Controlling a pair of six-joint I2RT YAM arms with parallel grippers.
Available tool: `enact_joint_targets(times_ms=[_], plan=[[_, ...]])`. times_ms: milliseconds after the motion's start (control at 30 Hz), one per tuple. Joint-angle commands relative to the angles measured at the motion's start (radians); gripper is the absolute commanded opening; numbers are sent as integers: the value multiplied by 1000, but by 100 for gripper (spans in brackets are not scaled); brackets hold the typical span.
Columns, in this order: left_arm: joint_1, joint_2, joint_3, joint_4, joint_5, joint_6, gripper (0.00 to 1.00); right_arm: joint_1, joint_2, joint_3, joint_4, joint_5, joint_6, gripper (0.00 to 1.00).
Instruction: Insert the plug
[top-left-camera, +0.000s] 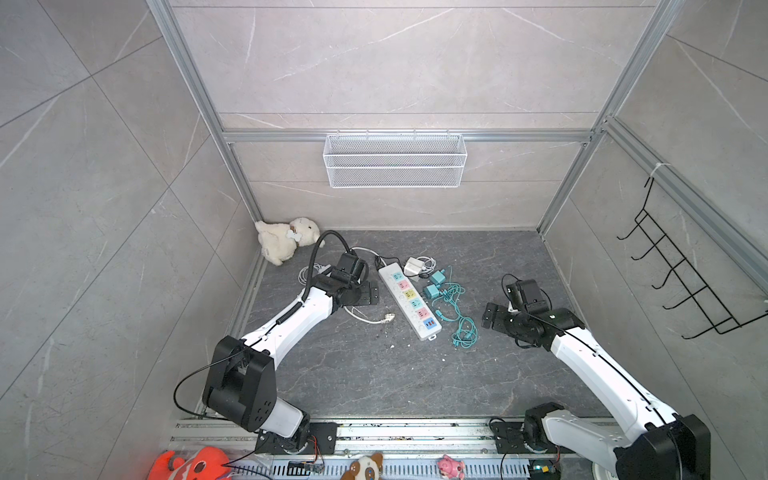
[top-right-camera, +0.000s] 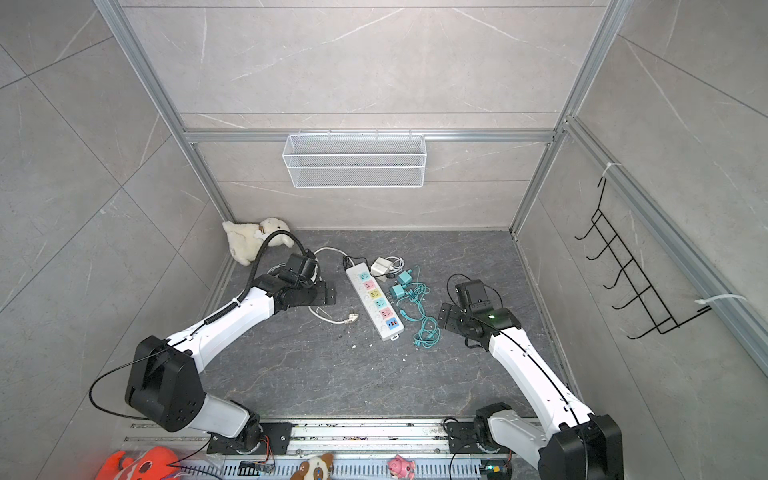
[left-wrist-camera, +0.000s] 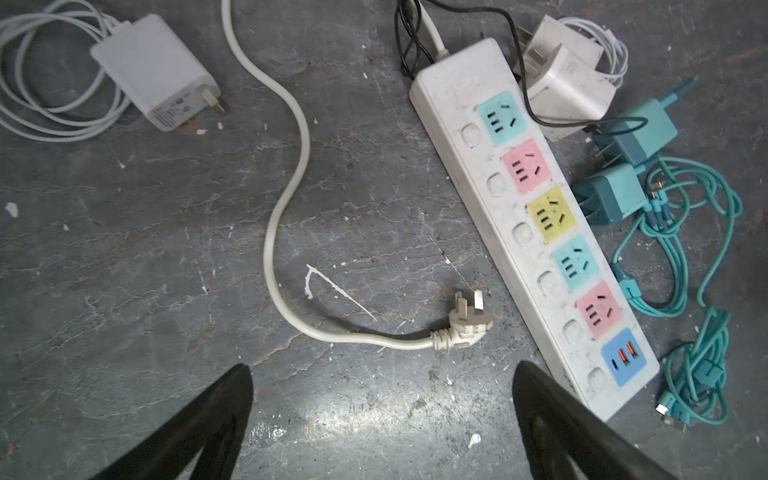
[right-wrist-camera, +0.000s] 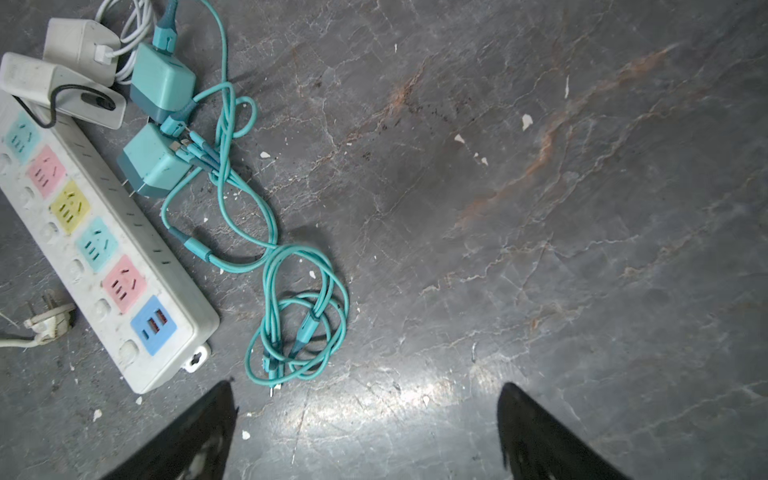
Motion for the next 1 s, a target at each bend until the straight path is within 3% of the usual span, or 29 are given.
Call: enact_joint_targets(times_ms=[0, 233, 567, 967], plan=[[-3, 35, 54, -74, 38, 51, 99, 39, 12, -26, -19, -14, 58, 96], [-5, 71, 50, -47, 49, 70, 100, 223, 145, 29, 23, 3, 85, 95], [41, 178, 105, -35, 56, 91, 100, 516, 482, 266, -7, 191, 124, 96], [179, 37, -50, 26, 94, 54, 100, 558, 779, 535, -6, 129, -33, 97]])
